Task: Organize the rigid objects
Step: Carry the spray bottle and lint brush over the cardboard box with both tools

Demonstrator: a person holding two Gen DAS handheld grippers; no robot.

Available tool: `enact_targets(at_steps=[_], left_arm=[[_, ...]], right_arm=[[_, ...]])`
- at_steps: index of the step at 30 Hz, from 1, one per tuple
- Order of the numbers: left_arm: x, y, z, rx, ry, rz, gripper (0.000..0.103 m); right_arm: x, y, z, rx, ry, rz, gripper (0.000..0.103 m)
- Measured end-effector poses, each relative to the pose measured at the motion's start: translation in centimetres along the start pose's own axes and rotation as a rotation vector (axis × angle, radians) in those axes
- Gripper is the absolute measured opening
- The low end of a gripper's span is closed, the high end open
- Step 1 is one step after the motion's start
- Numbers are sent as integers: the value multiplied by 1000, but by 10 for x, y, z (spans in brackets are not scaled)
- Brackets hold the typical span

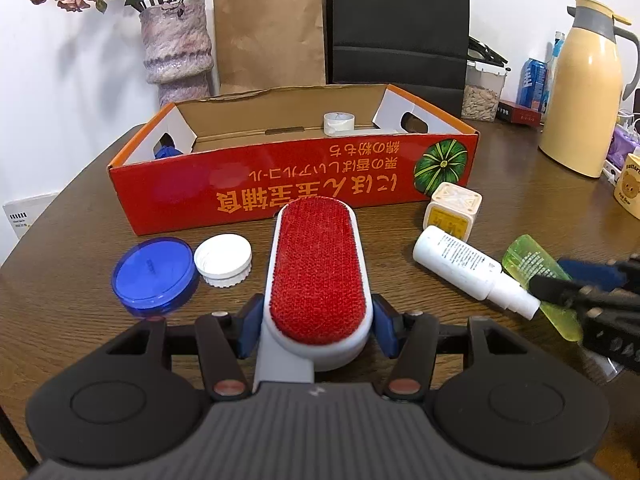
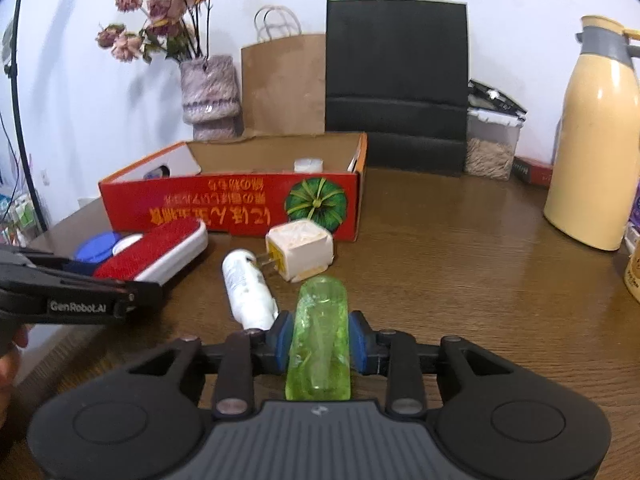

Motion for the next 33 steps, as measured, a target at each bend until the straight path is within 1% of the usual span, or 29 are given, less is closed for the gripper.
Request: enact_targets(at_steps=[2, 4, 8, 12, 17, 23, 27, 33], left_arm=[[1, 0, 0, 2, -2, 0, 57], [5, 1, 0, 7, -15, 4, 57], [21, 2, -1, 9, -70, 3, 57], [33, 4, -10, 14, -94, 11, 57], [43, 12, -31, 18, -134, -3, 57], [46, 22, -61, 27, -174, -29, 57], [40, 28, -78, 41, -187, -42, 57], [21, 40, -102, 83, -200, -55, 57]], right_arm=[[-7, 0, 1, -3, 40, 9, 31], [-7, -2, 2, -15, 38, 3, 30], [5, 2, -1, -6, -28, 7, 30], [15, 6, -14, -17, -79, -8, 30], [13, 16, -36, -15, -108, -27, 30], [5, 27, -68, -23, -159, -46, 30], [-5, 32, -89, -40, -186, -58, 30], [-28, 35, -116, -66, -204, -63, 30]])
Point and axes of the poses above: each gripper's, at about its wrist camera, not at the fingertips, and x roughly against the way its jaws point, y to its left, z to its underside, the point moved 1 cm from there along -x, roughly the way its jaws point, and after that the axes turned 2 degrees about y, right-handed, at the moved point
